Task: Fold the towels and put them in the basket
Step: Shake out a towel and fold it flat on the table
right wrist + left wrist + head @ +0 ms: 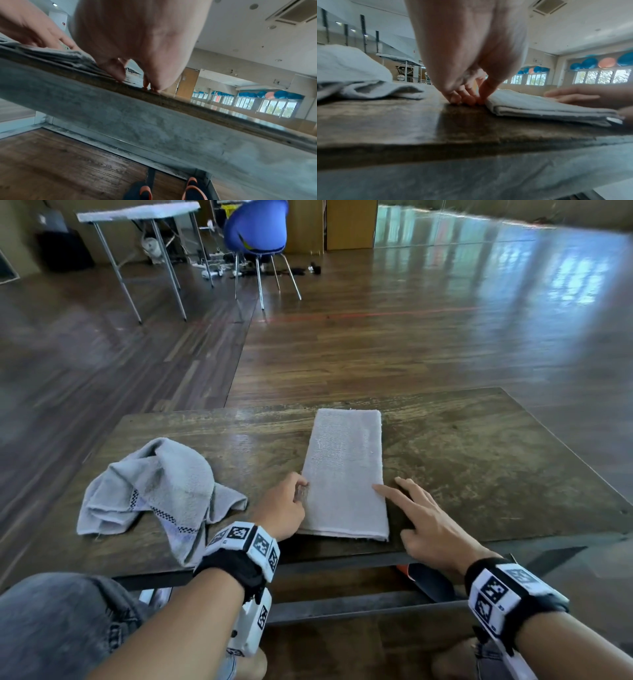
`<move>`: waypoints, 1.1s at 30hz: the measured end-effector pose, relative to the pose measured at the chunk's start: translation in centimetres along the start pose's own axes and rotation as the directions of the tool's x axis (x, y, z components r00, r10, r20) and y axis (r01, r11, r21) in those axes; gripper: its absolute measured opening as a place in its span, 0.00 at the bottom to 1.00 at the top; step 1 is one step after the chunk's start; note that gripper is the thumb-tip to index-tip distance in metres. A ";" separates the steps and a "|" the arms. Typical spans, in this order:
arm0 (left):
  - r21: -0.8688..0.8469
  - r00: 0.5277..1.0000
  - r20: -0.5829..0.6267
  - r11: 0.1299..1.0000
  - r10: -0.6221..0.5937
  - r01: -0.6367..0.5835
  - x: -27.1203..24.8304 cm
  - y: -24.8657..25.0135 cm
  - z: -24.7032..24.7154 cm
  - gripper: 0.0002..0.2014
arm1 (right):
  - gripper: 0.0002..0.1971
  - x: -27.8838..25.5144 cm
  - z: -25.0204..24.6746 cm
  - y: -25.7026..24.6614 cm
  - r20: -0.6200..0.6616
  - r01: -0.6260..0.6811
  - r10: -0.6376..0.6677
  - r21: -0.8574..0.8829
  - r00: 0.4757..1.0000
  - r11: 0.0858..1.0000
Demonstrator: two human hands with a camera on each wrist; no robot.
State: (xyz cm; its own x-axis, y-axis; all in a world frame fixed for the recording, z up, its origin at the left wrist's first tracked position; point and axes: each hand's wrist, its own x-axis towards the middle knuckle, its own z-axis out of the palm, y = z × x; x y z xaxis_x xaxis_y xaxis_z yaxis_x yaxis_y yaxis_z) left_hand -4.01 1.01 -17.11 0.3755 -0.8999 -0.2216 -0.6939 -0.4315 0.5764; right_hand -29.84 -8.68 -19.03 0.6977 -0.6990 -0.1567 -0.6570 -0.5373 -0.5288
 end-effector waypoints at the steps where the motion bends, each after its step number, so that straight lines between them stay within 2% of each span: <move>1: -0.028 1.000 0.030 1.000 0.004 -0.003 -0.1 0.0 -0.3 0.25 | 0.46 -0.2 -0.1 0.0 0.025 0.012 -0.012 -0.006 1.000 1.000; 4: -0.030 0.993 0.109 0.999 0.044 -0.041 -0.6 -0.1 -1.0 0.35 | 0.45 -0.5 -0.4 -0.1 0.085 0.051 -0.047 -0.041 0.995 0.998; 7: 0.071 0.989 0.121 0.993 0.082 -0.091 -1.0 -0.2 -0.9 0.37 | 0.41 -0.5 -0.7 -0.2 0.119 0.054 -0.049 -0.039 0.992 0.998; 9: 0.051 0.992 0.061 0.992 0.112 -0.115 -1.0 -0.5 -0.5 0.31 | 0.36 -0.4 -0.8 -0.1 0.121 0.048 -0.044 -0.033 0.992 0.998; 13: -0.016 0.984 -0.066 0.985 0.168 -0.169 -1.0 -1.0 -0.2 0.14 | 0.26 -0.4 -0.4 -0.1 0.067 0.046 -0.046 -0.001 0.997 0.999; 16: -0.058 0.980 -0.108 0.983 0.170 -0.177 -0.9 -0.9 -0.2 0.07 | 0.21 -0.6 -0.1 -0.3 -0.004 0.045 -0.045 0.040 0.999 0.998; 19: -0.141 0.977 -0.147 0.974 0.155 -0.176 -0.5 -0.6 -0.4 0.04 | 0.34 -0.7 -0.2 -0.4 0.033 0.044 -0.045 0.041 0.998 0.998; 21: -0.197 0.970 -0.191 0.963 0.149 -0.187 -0.1 -0.4 -0.5 0.06 | 0.38 -0.6 -0.4 -0.6 0.016 0.032 -0.032 0.032 0.999 0.999; 24: -0.260 0.957 -0.251 0.942 0.145 -0.211 0.5 0.1 -0.4 0.14 | 0.36 -0.2 -0.7 -1.0 -0.041 0.015 -0.012 0.083 0.999 0.996; 29: -0.320 0.918 -0.377 0.912 0.127 -0.258 1.3 1.2 -0.7 0.11 | 0.33 0.5 -1.8 -1.7 -0.011 0.059 -0.058 0.188 0.998 0.980; 31: -0.365 0.903 -0.416 0.890 0.106 -0.273 1.5 1.5 -1.0 0.12 | 0.28 0.9 -2.1 -2.1 -0.019 0.102 -0.100 0.184 0.995 0.978; 33: -0.353 0.899 -0.423 0.893 0.115 -0.280 1.5 1.5 -1.3 0.14 | 0.16 1.5 -2.2 -2.4 -0.141 0.199 -0.177 0.163 0.974 0.966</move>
State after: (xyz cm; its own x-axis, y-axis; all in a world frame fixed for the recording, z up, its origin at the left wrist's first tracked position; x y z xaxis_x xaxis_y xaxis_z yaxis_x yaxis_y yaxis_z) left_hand -3.74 -0.95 -15.56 0.5175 -0.8320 0.1999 -0.5082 -0.1109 0.8541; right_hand -27.89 -9.48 -16.13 0.7554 -0.6527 0.0585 -0.4496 -0.5812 -0.6783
